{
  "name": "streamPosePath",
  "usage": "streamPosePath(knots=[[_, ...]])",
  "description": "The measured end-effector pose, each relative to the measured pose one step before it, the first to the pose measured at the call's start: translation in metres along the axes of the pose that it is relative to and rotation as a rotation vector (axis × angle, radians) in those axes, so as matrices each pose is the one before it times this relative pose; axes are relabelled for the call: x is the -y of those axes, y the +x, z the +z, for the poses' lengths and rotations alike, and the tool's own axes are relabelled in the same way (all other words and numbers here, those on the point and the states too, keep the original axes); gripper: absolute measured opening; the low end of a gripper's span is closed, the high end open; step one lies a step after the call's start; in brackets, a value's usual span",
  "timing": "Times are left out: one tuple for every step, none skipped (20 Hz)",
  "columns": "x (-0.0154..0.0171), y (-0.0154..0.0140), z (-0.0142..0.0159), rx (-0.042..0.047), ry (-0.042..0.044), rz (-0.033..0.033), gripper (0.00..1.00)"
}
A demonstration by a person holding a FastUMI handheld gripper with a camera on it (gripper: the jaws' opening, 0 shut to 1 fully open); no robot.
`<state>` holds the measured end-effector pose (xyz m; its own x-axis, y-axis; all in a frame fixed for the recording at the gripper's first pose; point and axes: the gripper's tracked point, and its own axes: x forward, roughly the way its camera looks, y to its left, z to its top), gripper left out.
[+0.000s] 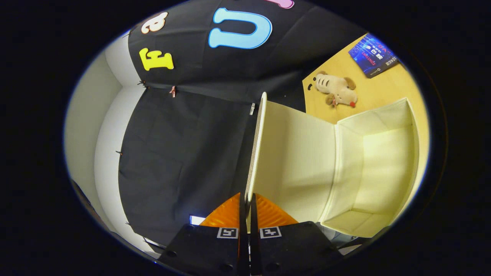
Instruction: Open the storage box then place both shoes into the box .Put the left shoe in first, then the right shoe, with the right side of both shoes facing outward in a uniform manner.
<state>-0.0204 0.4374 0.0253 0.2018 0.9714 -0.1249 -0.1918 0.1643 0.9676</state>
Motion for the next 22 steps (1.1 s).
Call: streamPosePath(knots=[[-0.00009, 0.01031, -0.00138, -0.00049, 0.00651, -0.00149, 0.06], [-0.00038, 0.01125, -0.00067, -0.00172, 0.01033, -0.0007, 0.06], [0.00015, 0.01182, -0.00139, -0.00412, 0.00836, -0.00045, 0.06], [-0.00017, 0.01194, -0.00151, -0.0051, 0.00398, -0.00292, 0.06], [0.00163, 0.01043, -0.00041, -0.00839, 0.00398, -0.00489, 0.06], [0.00036, 0.00867, -0.00226, -0.00816, 0.00365, -0.00245, 0.06], [0.00122, 0.00835, 0.00098, -0.00281, 0.00474, -0.00244, 0.06], [0.0017, 0.00736, 0.00055, -0.00296, 0.00771, -0.00127, 0.06], [0.00145, 0.00672, -0.00038, -0.00532, 0.00394, -0.00279, 0.06], [0.001, 0.00284, -0.00031, -0.0055, -0.00156, -0.00258, 0.06], [0.00034, 0.00044, 0.00001, -0.00125, -0.00233, -0.00399, 0.07], [0.00134, -0.00134, 0.00149, 0.00689, -0.00833, -0.00835, 0.08], [0.00131, -0.003, 0.00365, 0.01139, -0.00754, -0.00485, 0.16], [0.00184, -0.00659, 0.00192, 0.01162, -0.01711, -0.01243, 0.23], [0.00416, -0.0092, 0.0032, 0.00951, -0.02214, -0.0157, 0.49], [0.0064, -0.00986, 0.00284, 0.00744, -0.02362, -0.0227, 0.74], [0.00524, -0.00677, -0.00188, 0.00661, -0.02667, -0.03003, 1.0], [0.01028, -0.01531, 0.00382, 0.02227, -0.03469, -0.03578, 0.97], [0.0101, -0.01443, 0.00574, 0.02711, -0.03432, -0.03498, 0.97], [0.01012, -0.01561, 0.00409, 0.0288, -0.02848, -0.03402, 0.97], [0.0126, -0.01635, 0.00445, 0.02783, -0.02448, -0.03758, 0.97], [0.01572, -0.01603, 0.0051, 0.02965, -0.0244, -0.04307, 0.97]])
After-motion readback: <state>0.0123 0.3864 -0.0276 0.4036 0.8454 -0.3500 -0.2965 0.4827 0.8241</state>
